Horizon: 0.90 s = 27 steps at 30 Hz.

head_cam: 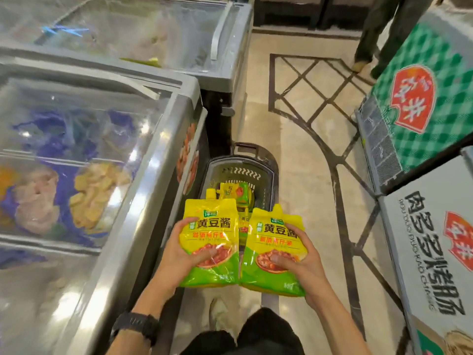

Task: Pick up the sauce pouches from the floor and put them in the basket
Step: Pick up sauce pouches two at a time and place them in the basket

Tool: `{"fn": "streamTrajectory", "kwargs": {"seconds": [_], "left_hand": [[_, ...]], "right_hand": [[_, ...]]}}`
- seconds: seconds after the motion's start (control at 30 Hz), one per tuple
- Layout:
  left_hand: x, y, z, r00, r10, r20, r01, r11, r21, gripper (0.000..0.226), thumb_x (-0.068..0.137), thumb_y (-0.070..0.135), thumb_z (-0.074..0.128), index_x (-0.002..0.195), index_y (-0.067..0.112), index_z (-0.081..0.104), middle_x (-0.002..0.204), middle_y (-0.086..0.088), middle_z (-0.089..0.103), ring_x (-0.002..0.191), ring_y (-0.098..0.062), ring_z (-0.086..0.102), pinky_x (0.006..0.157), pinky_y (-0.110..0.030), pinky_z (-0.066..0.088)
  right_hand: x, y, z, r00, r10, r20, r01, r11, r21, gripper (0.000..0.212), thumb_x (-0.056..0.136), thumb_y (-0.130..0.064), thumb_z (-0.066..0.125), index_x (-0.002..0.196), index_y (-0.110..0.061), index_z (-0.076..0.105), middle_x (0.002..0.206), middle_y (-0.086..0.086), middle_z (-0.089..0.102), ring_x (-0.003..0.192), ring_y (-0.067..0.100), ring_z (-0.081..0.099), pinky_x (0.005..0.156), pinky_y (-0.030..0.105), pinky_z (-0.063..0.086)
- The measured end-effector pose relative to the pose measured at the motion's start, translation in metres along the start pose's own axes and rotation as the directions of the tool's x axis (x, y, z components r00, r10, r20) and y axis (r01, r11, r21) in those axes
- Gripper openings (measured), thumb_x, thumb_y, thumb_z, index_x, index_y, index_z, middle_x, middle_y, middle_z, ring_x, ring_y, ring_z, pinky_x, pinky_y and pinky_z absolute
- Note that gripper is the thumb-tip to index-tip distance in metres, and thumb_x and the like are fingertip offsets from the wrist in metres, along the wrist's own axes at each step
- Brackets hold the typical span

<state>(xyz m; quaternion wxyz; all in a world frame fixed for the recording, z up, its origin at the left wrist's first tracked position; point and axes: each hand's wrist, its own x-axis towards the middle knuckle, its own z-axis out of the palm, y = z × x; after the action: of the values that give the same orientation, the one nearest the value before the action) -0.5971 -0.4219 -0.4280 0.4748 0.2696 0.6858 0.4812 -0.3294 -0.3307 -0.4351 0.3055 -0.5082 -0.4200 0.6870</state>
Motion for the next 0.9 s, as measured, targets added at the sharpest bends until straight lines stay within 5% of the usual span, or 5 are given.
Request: {"fn": "streamTrajectory", "kwargs": {"seconds": [0.23,0.37,0.6,0.7,0.9], "left_hand": [[0.115,0.016,0.027,0.997,-0.060,-0.039,0.062,0.997,0.040,0.078,0.058,-0.001,0.091,0.124,0.018,0.054,0.108,0.002,0.068,0.089,-0.001,0.071,0.070,-0.017,0.057],[0.182,-0.001,0.042,0.972,-0.142,-0.189,0.139,0.990,-0.031,0.087,0.043,0.028,0.099,0.120,0.033,0.058,0.115,-0.002,0.071,0.100,-0.019,0.071,0.081,-0.036,0.059],[0.310,-0.089,0.100,0.845,-0.259,-0.468,0.157,0.956,-0.247,0.079,0.059,0.007,0.091,0.124,0.034,0.055,0.119,0.002,0.067,0.101,-0.015,0.069,0.087,-0.039,0.056],[0.374,-0.144,0.138,0.772,-0.326,-0.546,0.145,0.926,-0.348,0.081,0.064,0.003,0.090,0.130,0.028,0.051,0.119,0.000,0.066,0.103,-0.015,0.068,0.093,-0.040,0.055],[0.478,-0.255,0.181,0.692,-0.352,-0.630,0.173,0.929,-0.329,0.080,0.069,0.005,0.088,0.137,0.011,0.047,0.128,-0.010,0.063,0.111,-0.019,0.063,0.079,-0.004,0.049]], "right_hand": [[0.118,-0.003,-0.012,0.991,0.130,-0.015,-0.131,0.991,-0.028,0.081,0.058,0.000,0.088,0.128,-0.031,0.060,0.121,0.002,0.069,0.103,0.020,0.071,0.074,0.035,0.060],[0.190,0.014,-0.020,0.978,0.207,-0.004,-0.205,0.970,-0.127,0.080,0.063,0.010,0.085,0.129,-0.027,0.059,0.120,0.002,0.070,0.096,0.014,0.072,0.070,0.023,0.057],[0.327,0.114,-0.006,0.946,0.320,0.045,-0.294,0.911,-0.289,0.081,0.059,-0.005,0.094,0.126,-0.037,0.062,0.127,-0.001,0.067,0.114,0.016,0.065,0.093,0.032,0.056],[0.385,0.182,0.013,0.935,0.354,0.015,-0.336,0.901,-0.274,0.076,0.060,0.015,0.084,0.119,-0.026,0.060,0.103,-0.004,0.077,0.090,0.003,0.070,0.077,0.015,0.053],[0.457,0.300,0.016,0.942,0.307,-0.133,-0.333,0.898,-0.287,0.086,0.043,-0.032,0.078,0.124,-0.047,0.052,0.127,-0.007,0.066,0.118,0.021,0.063,0.105,0.048,0.047]]}}
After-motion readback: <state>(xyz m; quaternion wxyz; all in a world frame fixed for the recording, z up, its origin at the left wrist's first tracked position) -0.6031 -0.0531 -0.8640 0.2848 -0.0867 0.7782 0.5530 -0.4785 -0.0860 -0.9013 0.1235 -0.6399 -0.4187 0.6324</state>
